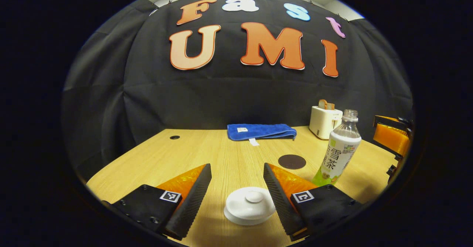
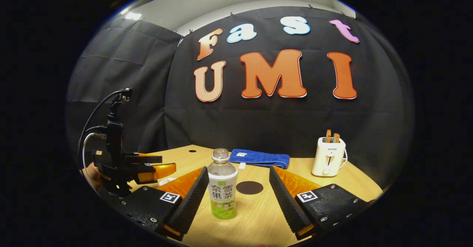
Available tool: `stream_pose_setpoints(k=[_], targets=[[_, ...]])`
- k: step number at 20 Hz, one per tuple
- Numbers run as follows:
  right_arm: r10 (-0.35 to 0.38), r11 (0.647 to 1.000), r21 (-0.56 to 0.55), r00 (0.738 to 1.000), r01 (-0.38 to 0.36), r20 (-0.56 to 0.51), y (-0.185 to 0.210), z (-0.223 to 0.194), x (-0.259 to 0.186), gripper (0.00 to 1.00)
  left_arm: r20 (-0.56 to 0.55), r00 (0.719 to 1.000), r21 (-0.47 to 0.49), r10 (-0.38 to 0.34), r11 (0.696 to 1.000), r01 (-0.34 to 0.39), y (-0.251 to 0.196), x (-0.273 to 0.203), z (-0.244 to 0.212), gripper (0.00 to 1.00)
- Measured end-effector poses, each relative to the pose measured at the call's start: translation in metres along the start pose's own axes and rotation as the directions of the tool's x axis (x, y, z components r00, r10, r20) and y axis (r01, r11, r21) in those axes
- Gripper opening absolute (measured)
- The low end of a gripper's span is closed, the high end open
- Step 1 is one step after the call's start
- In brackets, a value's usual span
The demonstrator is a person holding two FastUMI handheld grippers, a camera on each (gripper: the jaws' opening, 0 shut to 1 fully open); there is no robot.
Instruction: Open the teacup lid with one hand, grasp the water bottle and pour water into the teacup with the other hand; after pouring, place the water bottle on the coaster and then close the teacup lid.
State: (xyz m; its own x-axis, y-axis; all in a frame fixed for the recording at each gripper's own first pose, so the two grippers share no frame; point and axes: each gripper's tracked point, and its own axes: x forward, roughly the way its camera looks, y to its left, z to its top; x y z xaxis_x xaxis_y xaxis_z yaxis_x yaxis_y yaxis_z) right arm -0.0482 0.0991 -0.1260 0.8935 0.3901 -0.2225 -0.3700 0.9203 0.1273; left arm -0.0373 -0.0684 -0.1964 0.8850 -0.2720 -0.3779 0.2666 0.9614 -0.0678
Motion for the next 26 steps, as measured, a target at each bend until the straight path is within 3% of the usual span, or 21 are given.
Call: stream_pose_setpoints(k=[8,10,12,15,16,18,20,21,26], targets=[[0.031,0.999,0.014,0.998,-0.03,-0.061,0.01,-0.028,0.012,0.99,-0.08,0.997,0.079,-0.021,0.996,0.028,-0.013,0.01,-0.035,0.93],[0.033,0.999,0.017,0.997,-0.032,-0.071,0.01,-0.032,0.014,0.99,-0.091,0.995,0.098,-0.031,0.994,0.04,-0.018,0.012,-0.04,0.84],[0.035,0.999,0.019,0.996,-0.033,-0.081,0.011,-0.035,0.016,0.99,-0.095,0.995,0.116,-0.026,0.993,0.037,-0.018,0.013,-0.043,0.81],[0.035,0.999,0.021,0.995,-0.033,-0.089,0.01,-0.039,0.017,0.99,-0.093,0.995,0.116,-0.024,0.993,0.034,-0.02,0.016,-0.042,0.59],[0.036,0.999,0.025,0.995,-0.034,-0.092,0.009,-0.038,0.016,0.99,-0.089,0.996,0.121,-0.022,0.992,0.033,-0.019,0.016,-0.04,0.56],[0.037,0.999,0.027,0.995,-0.034,-0.097,0.01,-0.038,0.015,0.99,-0.095,0.995,0.125,-0.014,0.992,0.026,-0.019,0.017,-0.04,0.37],[0.039,0.999,0.028,0.994,-0.036,-0.101,0.011,-0.039,0.015,0.99,-0.084,0.996,0.118,-0.003,0.993,0.013,-0.016,0.016,-0.039,0.37],[0.04,0.999,0.028,0.994,-0.037,-0.105,0.011,-0.04,0.016,0.99,-0.081,0.997,0.109,-0.007,0.994,0.016,-0.016,0.016,-0.035,0.3],[0.044,0.999,0.017,0.991,-0.042,-0.129,0.014,-0.046,0.022,0.99,-0.04,0.999,0.119,0.016,0.993,-0.011,-0.008,0.017,-0.023,0.27]])
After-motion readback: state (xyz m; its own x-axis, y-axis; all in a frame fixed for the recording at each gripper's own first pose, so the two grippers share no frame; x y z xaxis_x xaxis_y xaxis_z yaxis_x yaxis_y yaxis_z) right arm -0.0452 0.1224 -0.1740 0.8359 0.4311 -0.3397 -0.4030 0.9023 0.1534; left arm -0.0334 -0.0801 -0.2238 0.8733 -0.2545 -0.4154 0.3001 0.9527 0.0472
